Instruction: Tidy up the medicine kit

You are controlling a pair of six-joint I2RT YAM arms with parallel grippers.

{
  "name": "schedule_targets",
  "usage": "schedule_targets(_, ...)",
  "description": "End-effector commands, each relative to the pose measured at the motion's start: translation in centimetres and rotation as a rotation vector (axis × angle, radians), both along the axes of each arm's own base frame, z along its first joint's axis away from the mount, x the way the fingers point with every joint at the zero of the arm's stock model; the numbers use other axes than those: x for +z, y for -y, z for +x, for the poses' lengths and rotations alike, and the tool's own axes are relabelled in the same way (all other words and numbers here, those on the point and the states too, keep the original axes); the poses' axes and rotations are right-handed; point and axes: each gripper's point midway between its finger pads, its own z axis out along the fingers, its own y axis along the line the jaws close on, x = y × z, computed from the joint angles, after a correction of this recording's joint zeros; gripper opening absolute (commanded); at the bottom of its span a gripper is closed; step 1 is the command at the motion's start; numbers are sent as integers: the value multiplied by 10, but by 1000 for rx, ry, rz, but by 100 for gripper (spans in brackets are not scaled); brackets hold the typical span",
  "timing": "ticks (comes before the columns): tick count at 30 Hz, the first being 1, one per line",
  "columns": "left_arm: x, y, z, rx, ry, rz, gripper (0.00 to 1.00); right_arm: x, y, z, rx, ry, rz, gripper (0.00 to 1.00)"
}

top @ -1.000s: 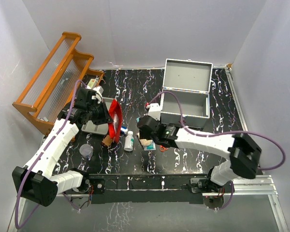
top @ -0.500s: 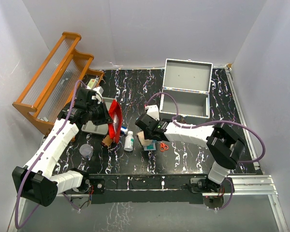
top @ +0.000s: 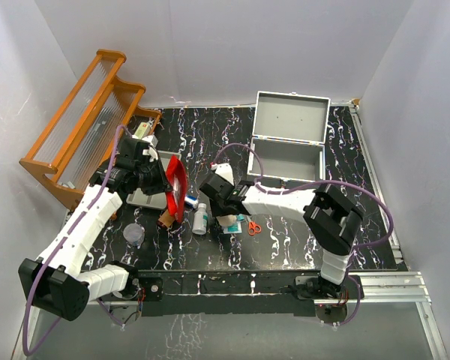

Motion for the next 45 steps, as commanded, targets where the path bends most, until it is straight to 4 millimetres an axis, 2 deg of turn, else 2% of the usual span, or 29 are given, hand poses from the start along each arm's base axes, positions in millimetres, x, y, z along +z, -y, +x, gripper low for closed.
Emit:
schedule_targets(1,20,-17,1,102,57,37,0,12,-15,6,42,42,-2,40)
schedule_targets(7,32,-42,2,262,118,80,0,3,-14,-1,102,54,-91,45)
schedule_targets(13,46,-65,0,397,180,105,0,-11,-9,-5,97,52,-169,45)
schedule_targets(17,52,-73,-2,435,209,115,0,-15,-4,-4,74,68,-205,34)
schedule_targets(20,55,-76,-2,447,223,115,0,-13,-4,-3,68,83,-218,21)
schedule_targets(22,55,-75,-2,449,223,113,0,-9,-6,-2,63,92,-205,12)
schedule_targets(27,52,-70,-1,425,217,99,0,19,-14,0,49,138,-94,1)
schedule_targets(33,49,-54,2,344,208,57,0,72,-27,1,44,231,140,0)
schedule_targets(37,46,-48,4,316,196,44,0,100,-26,3,26,292,261,0)
schedule_targets(41,44,-43,5,291,187,34,0,112,-25,3,39,304,351,0)
schedule_targets(45,42,-39,5,271,175,28,0,109,-21,1,40,290,392,0)
